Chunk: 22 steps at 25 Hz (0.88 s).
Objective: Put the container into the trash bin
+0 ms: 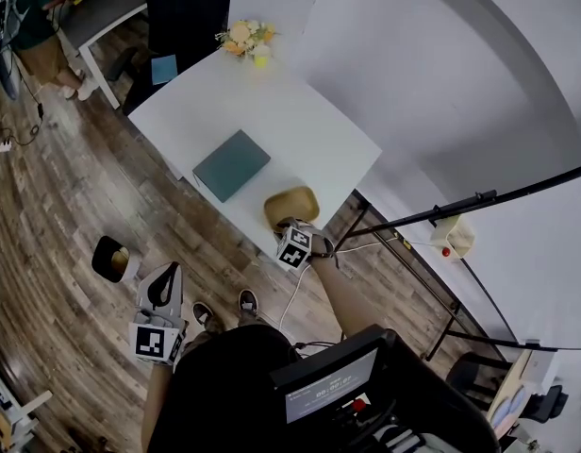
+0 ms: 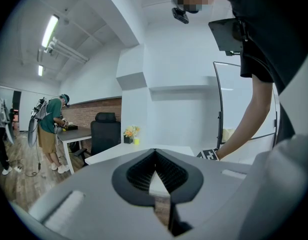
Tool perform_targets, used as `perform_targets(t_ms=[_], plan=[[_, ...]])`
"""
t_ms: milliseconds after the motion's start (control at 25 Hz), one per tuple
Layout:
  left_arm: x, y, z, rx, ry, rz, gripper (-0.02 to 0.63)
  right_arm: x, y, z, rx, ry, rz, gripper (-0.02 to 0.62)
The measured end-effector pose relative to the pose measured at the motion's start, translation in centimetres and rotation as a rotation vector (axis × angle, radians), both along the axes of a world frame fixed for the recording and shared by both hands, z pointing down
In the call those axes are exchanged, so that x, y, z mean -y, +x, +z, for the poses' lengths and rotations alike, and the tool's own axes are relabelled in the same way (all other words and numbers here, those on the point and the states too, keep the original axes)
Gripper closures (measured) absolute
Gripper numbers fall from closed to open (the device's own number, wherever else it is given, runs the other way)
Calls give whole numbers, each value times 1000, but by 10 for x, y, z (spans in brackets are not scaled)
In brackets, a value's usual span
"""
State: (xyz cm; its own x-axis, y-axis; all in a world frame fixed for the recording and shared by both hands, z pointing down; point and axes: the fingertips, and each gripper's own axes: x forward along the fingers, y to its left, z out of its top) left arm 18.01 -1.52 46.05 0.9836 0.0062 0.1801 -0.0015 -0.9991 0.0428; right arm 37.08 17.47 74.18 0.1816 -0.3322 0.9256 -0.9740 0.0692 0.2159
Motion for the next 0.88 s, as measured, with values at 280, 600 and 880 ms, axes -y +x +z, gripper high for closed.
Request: perform_targets(t_ms=[280, 600, 880], plan=[[-5, -2, -1, 31, 24, 24, 604, -5, -9, 0, 11, -46, -53, 519], [-10, -7, -3, 29, 33, 41, 604, -7, -10, 0, -56, -75, -111, 565], [-5, -12, -3, 23, 16, 23, 604, -8, -17, 0, -49, -80, -116, 571]])
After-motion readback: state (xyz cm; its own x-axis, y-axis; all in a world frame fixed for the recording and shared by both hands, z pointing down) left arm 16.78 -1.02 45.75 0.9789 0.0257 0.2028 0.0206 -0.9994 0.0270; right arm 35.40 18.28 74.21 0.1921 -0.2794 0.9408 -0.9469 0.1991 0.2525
